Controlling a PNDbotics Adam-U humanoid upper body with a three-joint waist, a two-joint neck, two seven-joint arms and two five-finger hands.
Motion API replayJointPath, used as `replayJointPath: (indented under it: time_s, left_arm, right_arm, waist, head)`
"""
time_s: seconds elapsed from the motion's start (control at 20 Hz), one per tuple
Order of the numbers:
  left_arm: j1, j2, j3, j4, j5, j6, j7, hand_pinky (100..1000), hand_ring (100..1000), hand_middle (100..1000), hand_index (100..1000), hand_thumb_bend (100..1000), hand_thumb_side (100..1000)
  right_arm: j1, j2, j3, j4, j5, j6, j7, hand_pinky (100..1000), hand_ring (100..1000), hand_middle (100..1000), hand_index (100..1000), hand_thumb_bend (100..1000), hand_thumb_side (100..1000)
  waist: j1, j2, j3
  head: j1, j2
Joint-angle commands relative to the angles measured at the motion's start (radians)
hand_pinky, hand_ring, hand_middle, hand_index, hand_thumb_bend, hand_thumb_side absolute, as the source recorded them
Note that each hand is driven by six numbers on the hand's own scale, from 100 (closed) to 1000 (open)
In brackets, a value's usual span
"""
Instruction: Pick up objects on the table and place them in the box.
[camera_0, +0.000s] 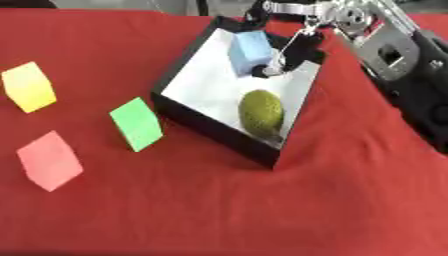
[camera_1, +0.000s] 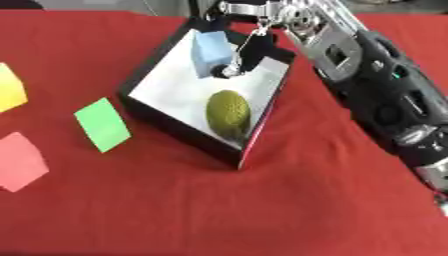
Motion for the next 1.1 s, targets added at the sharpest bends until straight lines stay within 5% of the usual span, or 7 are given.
replayJointPath:
  time_s: [0.05, 0.3, 0.35, 0.5, 0.65, 0.85, 1.1]
  left_arm:
    - [-0.006, 0.021, 0.002, -0.007, 0.003, 0.003, -0.005, 715, 756, 734, 780, 401, 639]
    - [-0.001, 0.026, 0.006, -0.005, 0.001, 0.003, -0.003, 714, 755, 733, 780, 399, 637]
    - [-0.001, 0.031, 0.007, -0.005, -0.001, 0.003, -0.003, 714, 754, 733, 780, 398, 637]
    - [-0.001, 0.065, 0.008, -0.003, -0.011, 0.009, -0.002, 714, 754, 732, 781, 395, 633]
    - [-0.013, 0.130, -0.007, -0.001, -0.040, 0.032, -0.023, 717, 755, 733, 784, 408, 611]
    - [-0.054, 0.335, -0.084, 0.020, -0.114, 0.173, -0.169, 736, 764, 741, 815, 436, 563]
    - [-0.141, 0.616, -0.212, 0.021, -0.169, 0.362, -0.496, 798, 806, 776, 852, 511, 526]
  right_arm:
    - [-0.011, -0.017, -0.027, 0.005, 0.013, -0.031, 0.003, 903, 961, 886, 951, 485, 356]
    - [0.024, -0.064, -0.083, -0.057, -0.109, 0.031, -0.048, 892, 935, 844, 922, 351, 264]
    - [0.042, -0.088, -0.105, -0.090, -0.164, 0.057, -0.071, 890, 926, 828, 913, 264, 246]
    - [0.128, -0.185, -0.187, -0.212, -0.388, 0.149, -0.178, 892, 923, 810, 898, 100, 295]
    - [0.228, -0.263, -0.253, -0.326, -0.582, 0.213, -0.301, 898, 931, 812, 899, 100, 411]
    - [0.377, -0.331, -0.336, -0.452, -0.750, 0.235, -0.430, 897, 929, 805, 895, 100, 409]
    - [0.524, -0.353, -0.410, -0.529, -0.788, 0.245, -0.527, 894, 923, 798, 887, 100, 390]
  waist:
    - [0.006, -0.019, -0.003]
    - [0.005, -0.019, -0.009]
    - [0.004, -0.019, -0.011]
    - [-0.001, -0.018, -0.020]
    - [-0.003, -0.016, -0.027]
    - [0.000, -0.013, -0.033]
    - [0.007, -0.015, -0.034]
  head:
    - [0.006, -0.001]
    - [0.016, 0.006]
    - [0.019, 0.008]
    - [0.032, 0.006]
    - [0.043, 0.004]
    - [0.055, 0.004]
    - [0.050, 0.006]
